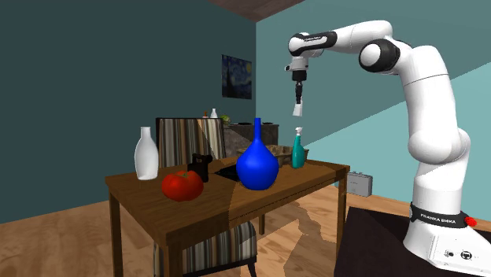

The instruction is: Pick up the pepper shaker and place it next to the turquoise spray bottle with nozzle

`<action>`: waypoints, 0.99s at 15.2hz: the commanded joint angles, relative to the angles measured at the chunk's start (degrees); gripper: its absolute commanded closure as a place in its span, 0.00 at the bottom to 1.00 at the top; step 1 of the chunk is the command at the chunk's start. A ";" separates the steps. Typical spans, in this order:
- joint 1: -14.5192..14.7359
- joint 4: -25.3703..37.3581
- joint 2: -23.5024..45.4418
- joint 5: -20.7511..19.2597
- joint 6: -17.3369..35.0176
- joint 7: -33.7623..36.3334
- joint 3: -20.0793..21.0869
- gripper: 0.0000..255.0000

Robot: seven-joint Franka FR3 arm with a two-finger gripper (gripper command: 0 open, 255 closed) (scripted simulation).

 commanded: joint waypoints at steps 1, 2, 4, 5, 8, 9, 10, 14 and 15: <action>-2.00 3.81 2.46 0.89 -1.26 -2.71 -0.88 1.00; -2.99 5.75 3.80 1.34 -1.83 -3.89 -1.25 1.00; -2.77 2.32 2.60 1.09 0.40 -3.74 -1.18 1.00; -2.66 0.74 2.08 0.99 1.46 -3.67 -1.17 1.00; -2.40 -3.62 0.73 0.73 4.48 -3.48 -1.13 1.00; -2.33 -4.96 0.35 0.65 5.45 -3.42 -1.12 1.00; -2.26 -6.25 0.00 0.59 6.39 -3.37 -1.11 1.00; -2.05 -11.01 -1.14 0.36 10.01 -3.16 -1.06 1.00; -2.01 -12.11 -1.37 0.31 10.88 -3.11 -1.05 1.00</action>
